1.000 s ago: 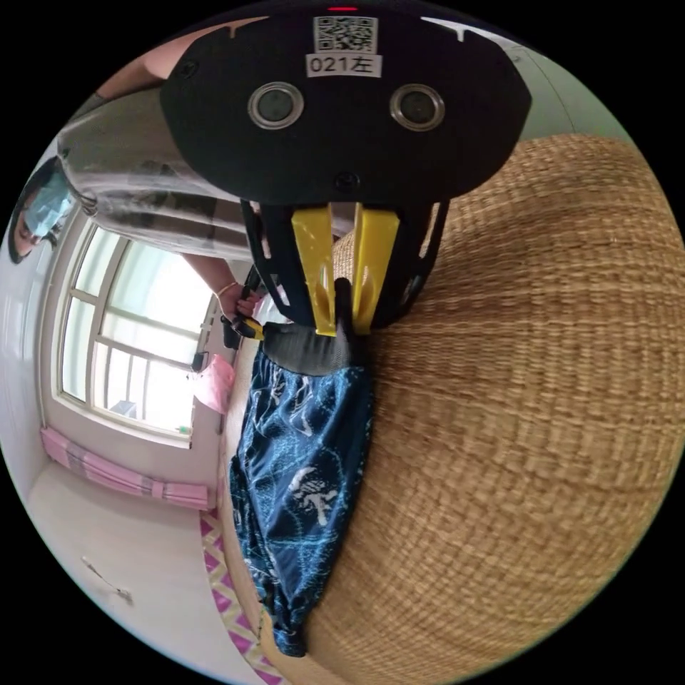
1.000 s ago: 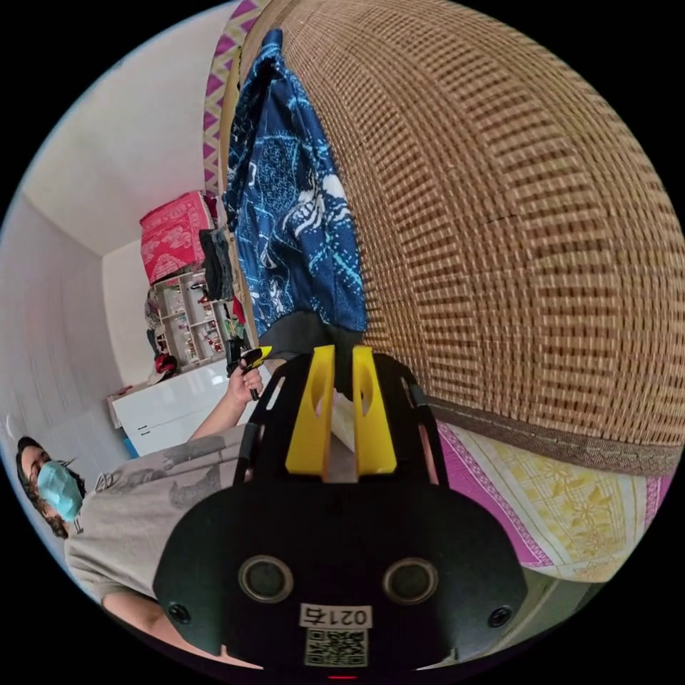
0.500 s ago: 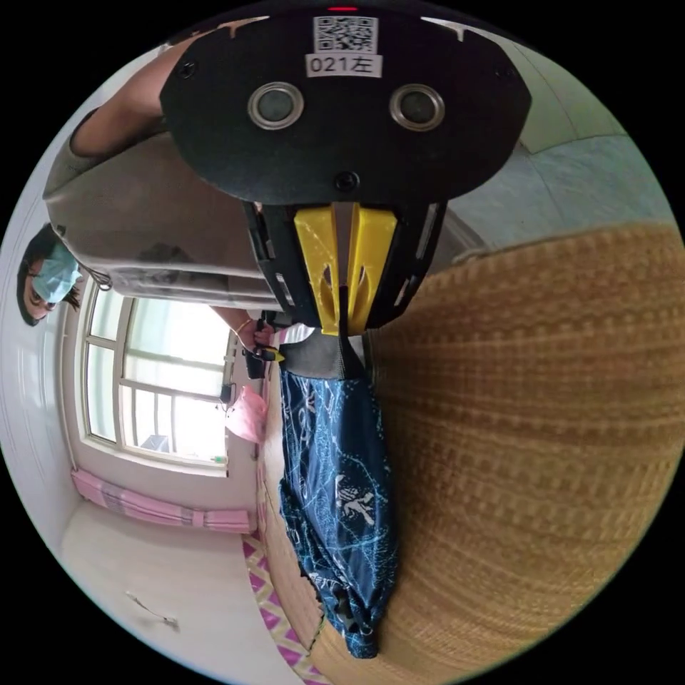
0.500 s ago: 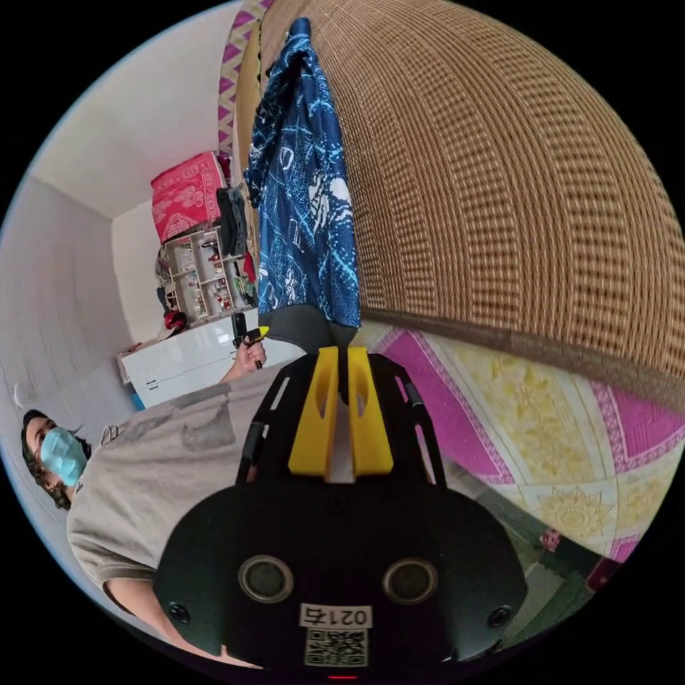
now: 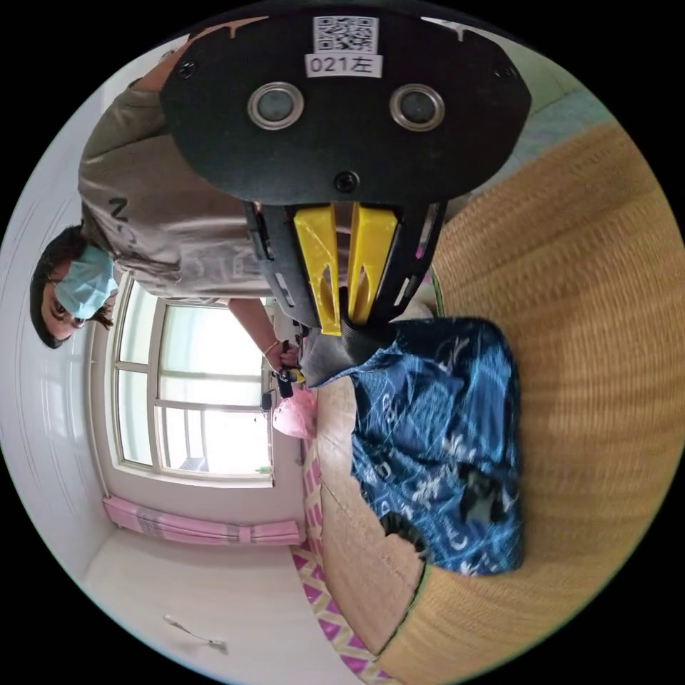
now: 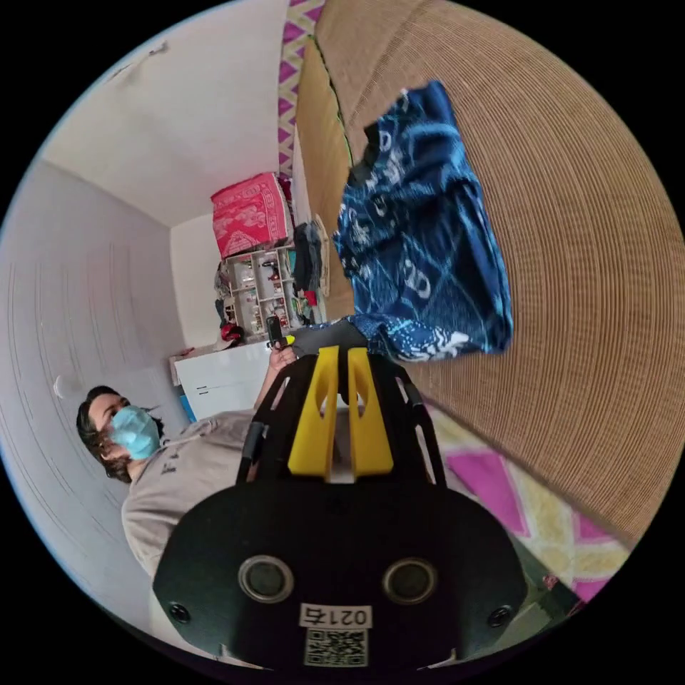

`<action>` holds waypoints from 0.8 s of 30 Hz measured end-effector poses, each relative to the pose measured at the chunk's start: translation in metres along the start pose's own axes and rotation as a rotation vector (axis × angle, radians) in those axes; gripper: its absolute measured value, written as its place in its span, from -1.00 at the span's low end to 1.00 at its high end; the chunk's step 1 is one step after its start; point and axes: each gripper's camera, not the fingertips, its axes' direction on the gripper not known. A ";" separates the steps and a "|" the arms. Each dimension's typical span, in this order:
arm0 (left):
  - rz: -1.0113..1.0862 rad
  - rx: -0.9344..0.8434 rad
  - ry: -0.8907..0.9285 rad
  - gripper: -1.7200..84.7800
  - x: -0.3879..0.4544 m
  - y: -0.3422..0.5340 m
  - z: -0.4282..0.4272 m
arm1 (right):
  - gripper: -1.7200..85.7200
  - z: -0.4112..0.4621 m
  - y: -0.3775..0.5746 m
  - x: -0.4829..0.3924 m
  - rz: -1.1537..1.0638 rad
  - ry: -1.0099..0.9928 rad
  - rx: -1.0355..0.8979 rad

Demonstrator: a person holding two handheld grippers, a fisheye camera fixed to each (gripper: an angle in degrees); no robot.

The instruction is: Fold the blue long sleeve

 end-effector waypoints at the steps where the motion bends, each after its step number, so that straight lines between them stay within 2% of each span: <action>1: -0.011 0.000 -0.013 -0.98 0.000 -0.032 -0.008 | -0.95 -0.003 -0.029 -0.011 -0.015 0.014 0.014; 5: -0.068 0.026 -0.022 -0.98 -0.020 -0.122 -0.023 | -0.93 -0.003 -0.131 -0.030 -0.025 0.080 0.037; 9: -0.182 0.169 0.082 -0.95 -0.070 -0.202 -0.028 | -0.89 -0.003 -0.201 -0.018 0.028 0.122 0.116; 11: -0.200 0.253 0.143 -0.89 -0.091 -0.217 -0.026 | -0.79 -0.006 -0.225 -0.005 0.070 0.108 0.231; 13: -0.221 0.427 0.211 -0.80 -0.111 -0.214 -0.032 | -0.78 -0.010 -0.231 0.004 0.086 0.083 0.310; 15: -0.224 0.513 0.228 -0.78 -0.118 -0.203 -0.040 | -0.78 -0.014 -0.230 0.011 0.094 0.081 0.337; 17: -0.177 0.462 0.155 -0.78 -0.113 -0.197 -0.043 | -0.79 -0.013 -0.225 0.013 0.056 0.130 0.288; 19: -0.094 0.292 -0.069 -0.77 -0.089 -0.187 -0.036 | -0.79 -0.011 -0.216 0.011 0.022 0.203 0.246; 22: 0.003 0.145 -0.342 -0.77 -0.053 -0.162 -0.011 | -0.78 -0.002 -0.195 0.010 -0.021 0.346 0.186; 24: 0.022 0.097 -0.418 -0.76 -0.039 -0.142 0.008 | -0.76 0.007 -0.181 0.013 -0.034 0.365 0.147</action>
